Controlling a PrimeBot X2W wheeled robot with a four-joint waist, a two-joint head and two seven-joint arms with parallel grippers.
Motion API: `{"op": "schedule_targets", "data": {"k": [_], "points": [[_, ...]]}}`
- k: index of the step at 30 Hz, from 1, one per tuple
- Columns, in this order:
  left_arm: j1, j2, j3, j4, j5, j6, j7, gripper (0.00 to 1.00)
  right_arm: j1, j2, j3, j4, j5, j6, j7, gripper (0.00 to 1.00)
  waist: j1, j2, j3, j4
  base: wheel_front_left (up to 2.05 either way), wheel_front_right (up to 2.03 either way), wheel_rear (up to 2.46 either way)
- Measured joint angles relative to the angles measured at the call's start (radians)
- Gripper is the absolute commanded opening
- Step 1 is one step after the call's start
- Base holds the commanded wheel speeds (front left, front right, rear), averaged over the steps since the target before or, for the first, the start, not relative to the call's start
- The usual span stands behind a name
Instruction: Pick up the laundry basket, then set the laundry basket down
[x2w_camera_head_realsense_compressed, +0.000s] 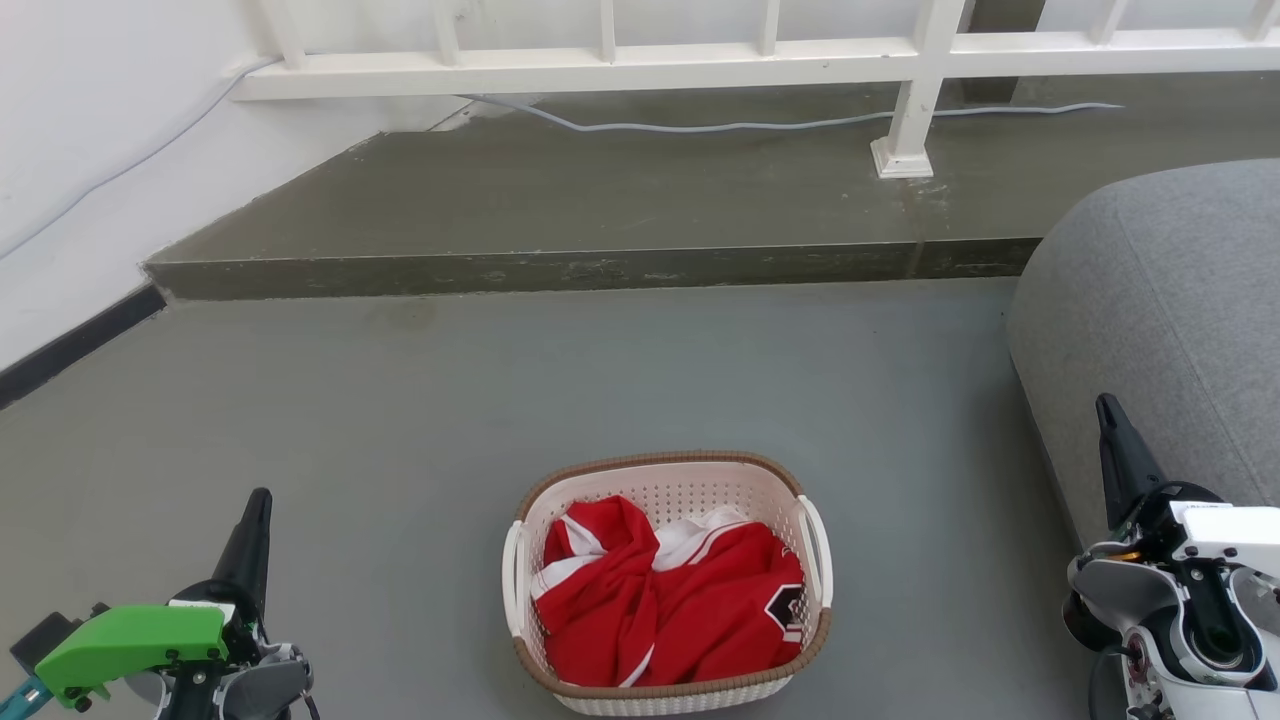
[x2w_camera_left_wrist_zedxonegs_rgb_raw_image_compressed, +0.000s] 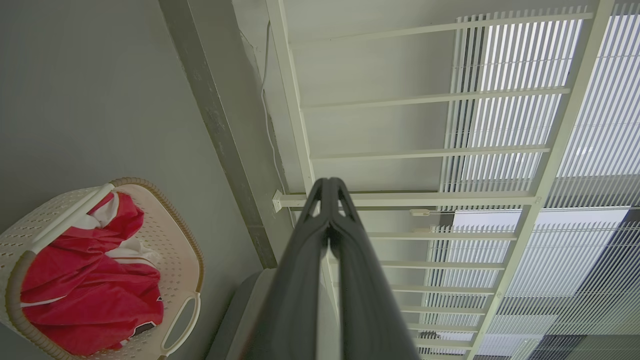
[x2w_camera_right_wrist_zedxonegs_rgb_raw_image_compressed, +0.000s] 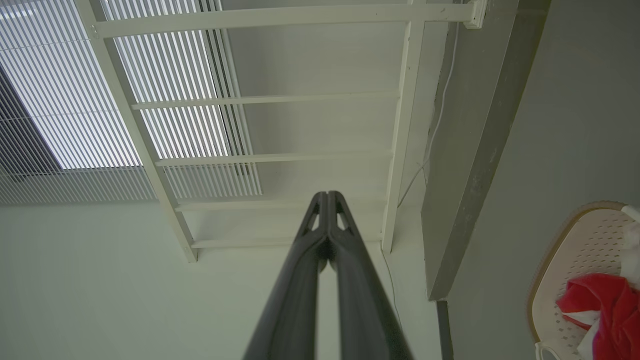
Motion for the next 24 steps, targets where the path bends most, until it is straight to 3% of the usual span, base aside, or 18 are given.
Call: {"op": "schedule_targets", "data": {"k": [24], "points": [[0.0,-0.004,0.001,0.0,0.0,0.0,0.0,0.0,0.0,0.0,-0.001,-0.001,0.0,0.002,0.0,0.0,0.0,0.0,0.0,0.0,0.0,0.0,0.0]]}}
